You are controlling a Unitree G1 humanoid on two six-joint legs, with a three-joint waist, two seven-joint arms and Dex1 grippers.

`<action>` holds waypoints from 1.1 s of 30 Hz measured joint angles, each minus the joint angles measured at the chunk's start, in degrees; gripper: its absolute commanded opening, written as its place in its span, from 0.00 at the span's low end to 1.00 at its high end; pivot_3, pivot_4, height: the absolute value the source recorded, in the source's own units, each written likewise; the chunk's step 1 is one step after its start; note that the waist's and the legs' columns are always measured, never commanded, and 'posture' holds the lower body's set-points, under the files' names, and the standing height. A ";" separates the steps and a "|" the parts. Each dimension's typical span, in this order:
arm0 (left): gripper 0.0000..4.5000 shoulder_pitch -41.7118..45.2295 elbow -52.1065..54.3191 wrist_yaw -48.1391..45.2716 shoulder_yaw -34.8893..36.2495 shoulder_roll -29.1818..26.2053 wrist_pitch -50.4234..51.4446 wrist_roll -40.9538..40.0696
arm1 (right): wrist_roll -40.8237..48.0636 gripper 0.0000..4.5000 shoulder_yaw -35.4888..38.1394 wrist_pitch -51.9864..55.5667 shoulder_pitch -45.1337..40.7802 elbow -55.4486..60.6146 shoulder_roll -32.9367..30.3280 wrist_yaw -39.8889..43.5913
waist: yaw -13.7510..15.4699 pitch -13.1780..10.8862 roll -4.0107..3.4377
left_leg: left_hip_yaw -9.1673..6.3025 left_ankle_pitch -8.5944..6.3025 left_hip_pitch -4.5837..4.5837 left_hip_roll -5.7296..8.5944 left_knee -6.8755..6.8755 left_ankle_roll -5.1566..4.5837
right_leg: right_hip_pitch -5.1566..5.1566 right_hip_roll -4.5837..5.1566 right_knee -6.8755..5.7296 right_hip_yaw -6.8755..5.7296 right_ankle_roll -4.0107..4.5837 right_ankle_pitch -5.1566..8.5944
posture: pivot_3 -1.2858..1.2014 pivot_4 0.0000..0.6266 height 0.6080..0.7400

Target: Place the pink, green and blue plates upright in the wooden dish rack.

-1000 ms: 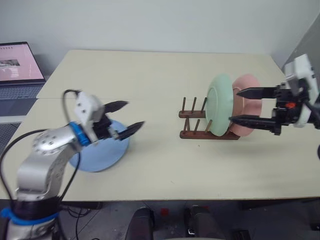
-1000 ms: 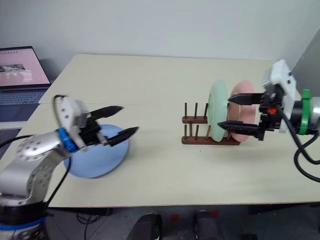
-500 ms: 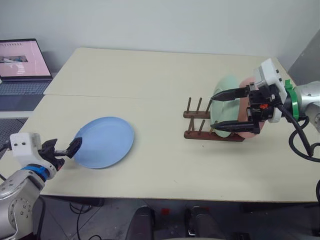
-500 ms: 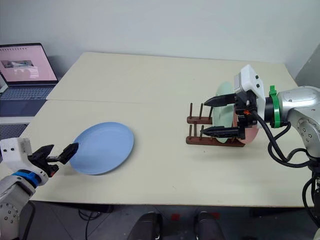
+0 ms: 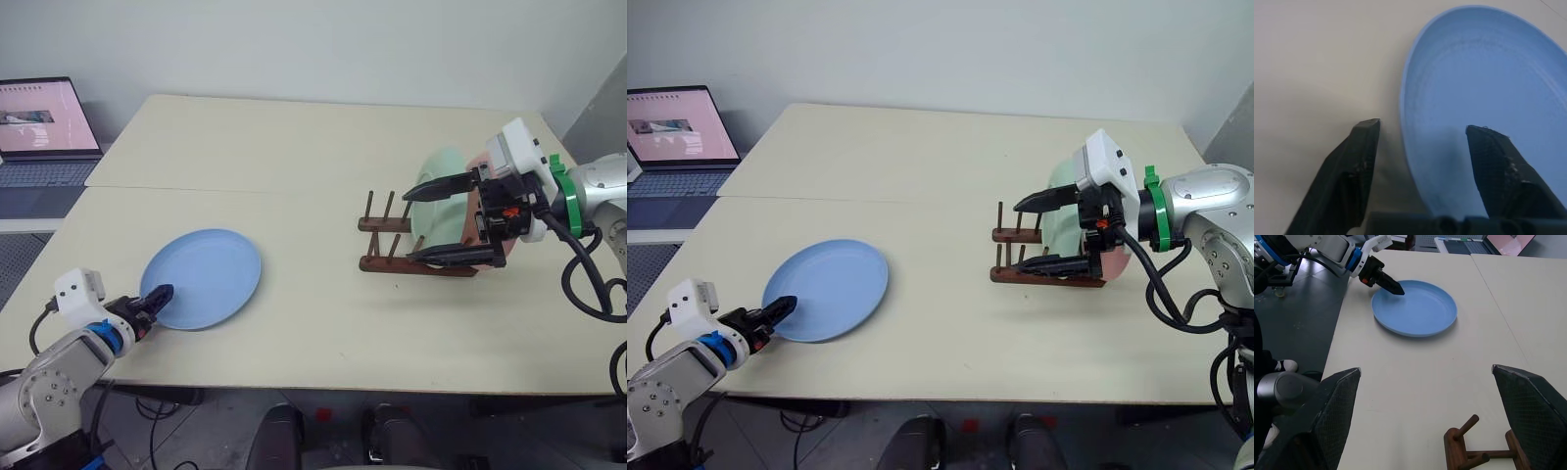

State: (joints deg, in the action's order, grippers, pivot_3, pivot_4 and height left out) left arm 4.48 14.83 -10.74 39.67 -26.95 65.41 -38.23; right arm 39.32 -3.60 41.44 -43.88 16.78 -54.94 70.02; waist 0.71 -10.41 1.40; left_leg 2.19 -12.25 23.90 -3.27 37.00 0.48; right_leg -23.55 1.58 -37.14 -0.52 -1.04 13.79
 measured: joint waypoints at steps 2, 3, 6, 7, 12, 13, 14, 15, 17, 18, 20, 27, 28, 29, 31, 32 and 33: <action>0.39 0.65 -0.24 0.22 -0.53 -0.02 0.60 0.04 | -0.03 1.00 0.00 0.28 0.01 0.39 0.00 0.00 | 0.00 0.00 0.00 | 0.01 0.00 0.00 0.01 0.00 0.00 | 0.00 0.02 0.01 0.01 0.00 0.00 | 0.52 0.24 1.00; 0.33 0.91 -0.49 0.35 -0.61 -0.02 0.69 0.05 | -0.10 1.00 0.00 0.29 0.00 0.60 0.00 0.00 | 0.00 0.00 0.00 | 0.01 0.00 0.00 0.01 -0.01 0.00 | 0.00 0.02 0.01 0.00 0.01 0.00 | 0.52 0.24 1.00; 0.14 1.51 -0.90 1.11 -0.80 0.55 0.59 0.06 | -0.50 1.00 0.00 0.21 0.01 0.97 -0.01 0.00 | 0.05 0.00 0.00 | -0.01 0.00 0.01 0.01 -0.01 0.00 | 0.00 0.02 0.01 0.00 0.01 0.00 | 0.52 0.24 1.00; 0.08 1.89 -0.90 1.27 -0.92 1.16 0.41 0.00 | -0.78 1.00 -0.01 0.07 0.02 1.02 -0.01 0.02 | 0.09 0.00 0.00 | -0.01 0.00 0.02 0.01 0.00 0.00 | 0.00 0.02 0.01 -0.01 0.02 0.00 | 0.52 0.24 1.00; 0.00 6.35 1.07 2.36 -1.14 3.25 0.42 -2.42 | -4.31 1.00 -1.09 -2.72 0.43 1.50 0.29 0.08 | 0.23 0.01 0.02 | 0.02 0.00 0.02 0.05 0.02 0.01 | 0.02 0.04 0.02 0.04 -0.02 -0.02 | 0.52 0.24 1.00; 0.00 7.53 1.15 3.10 -1.18 3.94 0.54 -2.56 | -4.72 1.00 -1.21 -3.25 0.46 1.60 0.80 -0.03 | 0.22 0.00 0.03 | 0.02 0.00 0.03 0.05 0.02 0.01 | 0.01 0.03 0.02 0.03 -0.04 -0.04 | 0.52 0.24 1.00; 0.00 9.35 1.15 4.40 -1.25 4.93 0.71 -2.78 | -5.15 1.00 -1.33 -3.77 0.47 1.88 1.51 -0.20 | 0.23 -0.01 0.04 | -0.01 0.00 0.04 0.05 0.02 0.01 | 0.02 0.01 0.01 0.01 -0.09 -0.07 | 0.52 0.24 1.00; 0.00 11.72 1.36 5.76 -1.54 5.89 0.79 -3.24 | -5.64 1.00 -1.81 -4.44 0.45 2.46 2.39 -0.35 | 0.27 -0.01 0.07 | -0.03 0.01 0.08 0.05 0.04 0.01 | 0.03 -0.07 0.01 -0.03 -0.18 -0.12 | 0.52 0.24 1.00; 0.00 17.39 2.00 9.27 -2.21 7.75 0.86 -3.53 | -6.78 1.00 -3.23 -5.52 0.35 3.77 4.59 -0.92 | 0.36 0.00 0.12 | -0.03 0.02 0.10 0.05 0.06 0.04 | 0.06 -0.19 0.01 -0.05 -0.28 -0.18 | 0.52 0.24 1.00; 0.00 19.35 2.74 10.48 -2.76 8.24 0.86 -3.57 | -7.46 1.00 -4.13 -6.18 0.33 4.15 5.36 -1.25 | 0.34 0.00 0.13 | -0.04 0.03 0.10 0.17 0.06 0.04 | 0.06 -0.23 0.02 -0.02 -0.29 -0.19 | 0.52 0.24 1.00; 0.00 24.64 3.12 14.23 -3.90 10.10 0.91 -3.32 | -12.25 1.00 -7.36 -9.73 -0.74 3.80 8.10 -2.53 | 0.26 0.01 0.14 | -0.15 0.03 0.08 0.41 0.05 0.04 | 0.06 -0.20 -0.03 0.01 -0.30 -0.19 | 0.52 0.24 1.00; 0.00 36.27 2.49 22.98 -10.00 15.69 1.22 -1.60 | -33.00 1.00 -18.80 -21.16 -7.43 -4.08 18.70 -12.60 | -0.73 0.01 0.14 | -0.26 0.08 0.10 0.48 0.00 0.12 | 0.05 -0.20 -0.03 0.02 -0.33 -0.20 | 0.52 0.24 1.00; 0.00 36.99 2.38 23.83 -10.24 16.28 1.25 -1.48 | -35.39 1.00 -19.90 -22.37 -7.60 -5.34 19.79 -13.75 | -0.74 0.01 0.14 | -0.25 0.07 0.11 0.48 -0.01 0.13 | 0.04 -0.19 -0.04 0.01 -0.32 -0.21 | 0.52 0.24 1.00; 0.00 37.86 2.07 24.58 -10.29 16.99 1.27 -1.30 | -37.85 1.00 -21.02 -23.67 -7.86 -6.69 20.77 -14.94 | -0.74 0.01 0.14 | -0.25 0.07 0.11 0.48 -0.02 0.14 | 0.03 -0.19 -0.04 0.01 -0.32 -0.21 | 0.52 0.24 1.00; 0.00 39.52 1.03 25.55 -10.49 17.88 1.30 -1.10 | -42.76 1.00 -22.95 -26.06 -9.09 -9.55 22.47 -17.01 | -0.73 0.00 0.14 | -0.24 0.08 0.13 0.49 -0.02 0.16 | 0.01 -0.19 -0.05 -0.02 -0.32 -0.21 | 0.52 0.24 1.00; 0.00 40.02 0.87 25.80 -10.67 18.17 1.34 -1.10 | -44.58 1.00 -23.43 -27.06 -9.57 -10.57 23.01 -17.84 | -0.74 0.00 0.14 | -0.25 0.08 0.13 0.49 -0.02 0.16 | 0.02 -0.18 -0.05 -0.02 -0.32 -0.21 | 0.52 0.24 1.00; 0.00 40.36 0.75 26.01 -10.71 18.30 1.40 -1.15 | -46.23 1.00 -23.66 -28.01 -9.95 -11.53 23.50 -18.54 | -0.74 0.00 0.14 | -0.25 0.08 0.13 0.49 -0.02 0.17 | 0.02 -0.17 -0.04 -0.02 -0.32 -0.21 | 0.52 0.24 1.00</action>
State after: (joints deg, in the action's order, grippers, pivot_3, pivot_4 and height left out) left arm 44.84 15.58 15.27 28.96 -8.64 66.81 -39.38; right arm -6.90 -27.26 13.43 -53.83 5.25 -31.44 51.48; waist -0.02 -10.41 1.54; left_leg 1.94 -12.17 24.03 -2.78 36.98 0.65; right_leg -23.53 1.40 -37.19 -0.54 -1.36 13.59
